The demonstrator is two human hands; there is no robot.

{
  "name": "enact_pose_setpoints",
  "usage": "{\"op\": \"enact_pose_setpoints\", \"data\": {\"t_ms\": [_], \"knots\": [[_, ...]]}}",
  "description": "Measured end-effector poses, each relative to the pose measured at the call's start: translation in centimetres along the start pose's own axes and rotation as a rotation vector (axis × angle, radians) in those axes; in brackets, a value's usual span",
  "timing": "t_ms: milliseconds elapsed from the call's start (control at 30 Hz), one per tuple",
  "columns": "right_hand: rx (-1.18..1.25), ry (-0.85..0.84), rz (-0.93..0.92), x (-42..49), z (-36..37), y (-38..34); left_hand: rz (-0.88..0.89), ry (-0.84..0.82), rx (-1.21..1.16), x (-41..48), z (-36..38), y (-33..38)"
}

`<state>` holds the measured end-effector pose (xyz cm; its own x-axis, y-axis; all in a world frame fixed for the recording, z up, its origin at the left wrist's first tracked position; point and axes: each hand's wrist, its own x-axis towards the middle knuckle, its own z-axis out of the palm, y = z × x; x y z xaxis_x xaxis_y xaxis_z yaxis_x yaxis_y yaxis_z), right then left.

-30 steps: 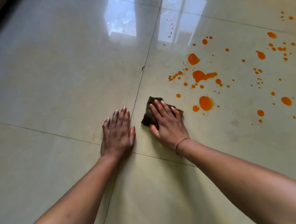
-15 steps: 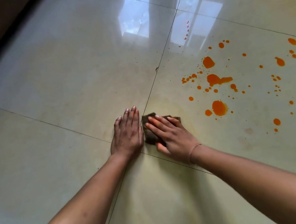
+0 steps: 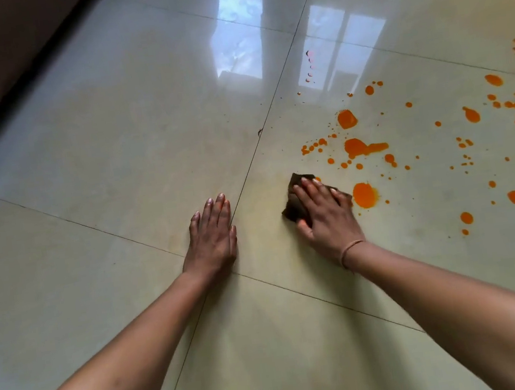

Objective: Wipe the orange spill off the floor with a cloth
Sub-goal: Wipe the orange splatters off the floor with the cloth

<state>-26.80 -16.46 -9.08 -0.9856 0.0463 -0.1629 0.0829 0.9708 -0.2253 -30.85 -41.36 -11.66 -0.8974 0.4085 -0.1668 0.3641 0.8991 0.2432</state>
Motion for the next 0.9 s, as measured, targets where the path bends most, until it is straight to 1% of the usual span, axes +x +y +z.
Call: {"op": "enact_pose_setpoints", "data": {"t_ms": [33, 67, 100, 133, 167, 200, 233, 267, 300, 333, 367, 433, 467, 500, 533, 567, 600, 633, 667, 700, 733, 767, 800, 867, 900], "knots": [[0.018, -0.004, -0.002, -0.4, 0.2, -0.9, 0.005, -0.015, -0.018, 0.2, -0.3, 0.0], [0.051, -0.049, -0.136, -1.7, 0.7, -2.7, 0.011, -0.022, -0.022, 0.1, -0.9, -0.4], [0.054, -0.147, -0.345, -3.8, 1.3, -4.5, 0.03, -0.044, -0.03, 0.3, -1.5, -0.8], [0.016, -0.204, -0.556, -5.3, 2.3, -5.3, 0.056, -0.078, -0.026, 0.7, -2.2, -1.4], [-0.016, -0.223, -0.667, -5.2, 2.2, -5.6, 0.081, -0.117, -0.007, 0.8, -2.7, -1.8], [-0.016, -0.17, -0.674, -3.5, 2.0, -5.7, 0.102, -0.151, 0.016, 0.8, -3.0, -2.2], [0.01, -0.112, -0.525, -1.1, 1.5, -5.5, 0.119, -0.169, 0.025, 0.9, -3.1, -2.3], [0.052, -0.065, -0.321, 1.0, 1.1, -5.6, 0.123, -0.174, 0.025, 0.7, -3.0, -2.4], [0.054, -0.059, -0.179, 1.8, 0.8, -5.9, 0.122, -0.168, 0.012, 0.7, -2.9, -2.5], [0.068, -0.064, -0.181, 1.6, 0.8, -6.3, 0.125, -0.159, -0.007, 0.7, -2.7, -2.7], [0.068, -0.088, -0.311, 0.5, 1.1, -6.8, 0.139, -0.153, -0.02, 0.7, -2.6, -2.9], [-0.012, -0.187, -0.706, -2.6, 2.2, -6.7, 0.16, -0.157, -0.026, 0.8, -2.8, -3.0], [-0.027, -0.188, -0.799, -2.3, 2.0, -6.1, 0.162, -0.169, -0.024, 1.0, -2.9, -3.0], [-0.024, -0.153, -0.776, -1.0, 1.8, -5.7, 0.159, -0.191, -0.025, 1.1, -3.2, -3.0], [-0.004, -0.094, -0.625, 0.9, 1.4, -5.4, 0.158, -0.207, -0.027, 1.2, -3.2, -2.9], [0.019, -0.075, -0.432, 2.6, 1.1, -5.2, 0.16, -0.217, -0.027, 1.2, -3.3, -2.9], [-0.004, -0.077, -0.304, 3.1, 0.7, -5.1, 0.165, -0.227, -0.028, 1.4, -3.5, -2.9], [-0.001, -0.09, -0.295, 2.5, 0.7, -4.8, 0.181, -0.246, -0.031, 1.6, -3.9, -3.0], [0.001, -0.115, -0.379, 0.9, 0.8, -4.7, 0.196, -0.265, -0.032, 1.9, -4.2, -3.0], [-0.019, -0.197, -0.525, -1.5, 1.1, -4.5, 0.199, -0.281, -0.029, 2.0, -4.5, -3.0], [-0.046, -0.233, -0.655, -3.3, 1.6, -3.9, 0.197, -0.297, -0.026, 2.1, -4.8, -2.9], [-0.062, -0.238, -0.716, -3.5, 1.7, -3.4, 0.192, -0.314, -0.031, 2.1, -5.2, -2.6], [-0.06, -0.202, -0.693, -2.4, 1.6, -3.6, 0.182, -0.327, -0.042, 2.1, -5.5, -2.4], [-0.027, -0.116, -0.411, 1.5, 0.8, -5.3, 0.155, -0.341, -0.044, 2.2, -5.6, -2.2], [-0.038, -0.114, -0.305, 2.5, 0.7, -6.1, 0.152, -0.355, -0.038, 2.3, -5.6, -2.2]]}}
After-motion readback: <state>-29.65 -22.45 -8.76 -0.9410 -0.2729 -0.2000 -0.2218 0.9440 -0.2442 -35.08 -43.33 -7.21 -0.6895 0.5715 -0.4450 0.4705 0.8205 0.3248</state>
